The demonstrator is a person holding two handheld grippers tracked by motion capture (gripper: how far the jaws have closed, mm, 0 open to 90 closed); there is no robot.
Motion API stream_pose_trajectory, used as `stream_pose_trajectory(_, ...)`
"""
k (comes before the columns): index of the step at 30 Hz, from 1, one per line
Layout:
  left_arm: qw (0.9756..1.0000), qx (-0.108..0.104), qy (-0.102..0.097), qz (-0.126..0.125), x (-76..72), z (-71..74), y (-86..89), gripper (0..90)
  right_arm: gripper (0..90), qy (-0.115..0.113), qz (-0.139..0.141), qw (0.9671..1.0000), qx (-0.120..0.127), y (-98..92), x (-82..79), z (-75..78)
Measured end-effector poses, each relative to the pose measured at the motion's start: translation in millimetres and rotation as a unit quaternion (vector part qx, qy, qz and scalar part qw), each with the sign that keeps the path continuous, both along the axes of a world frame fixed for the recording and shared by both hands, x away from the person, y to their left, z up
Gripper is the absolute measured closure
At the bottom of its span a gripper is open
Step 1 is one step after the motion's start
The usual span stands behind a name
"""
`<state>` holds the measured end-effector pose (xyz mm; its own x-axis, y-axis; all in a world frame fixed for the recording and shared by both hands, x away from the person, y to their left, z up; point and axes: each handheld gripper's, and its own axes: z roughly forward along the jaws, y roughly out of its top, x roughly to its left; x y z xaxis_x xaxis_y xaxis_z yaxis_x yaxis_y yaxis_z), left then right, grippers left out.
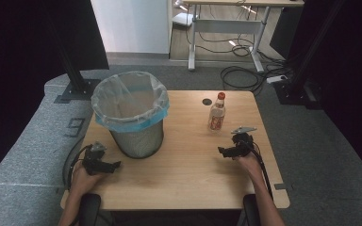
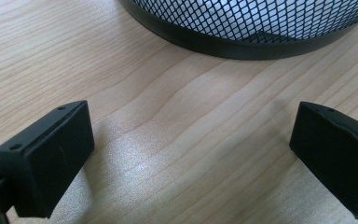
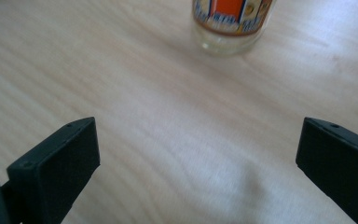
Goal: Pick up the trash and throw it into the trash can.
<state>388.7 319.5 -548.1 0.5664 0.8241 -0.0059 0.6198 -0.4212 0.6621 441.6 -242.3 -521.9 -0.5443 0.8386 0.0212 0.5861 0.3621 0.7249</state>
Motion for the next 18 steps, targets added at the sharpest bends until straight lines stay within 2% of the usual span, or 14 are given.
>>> stream_pose_trajectory(7, 1.0, 0.0, 0.0, 0.0, 0.0, -0.1, 0.0, 0.0, 0.0, -0.003, -0.016, 0.9998, 0.014, 4.6, 23.7, 7.9)
stream_pose_trajectory(18, 1.0, 0.0, 0.0, 0.0, 0.0, -0.1, -0.1, 0.0, 0.0, -0.01, -0.039, 0.9991, 0.013, 10.8, 56.3, 13.4)
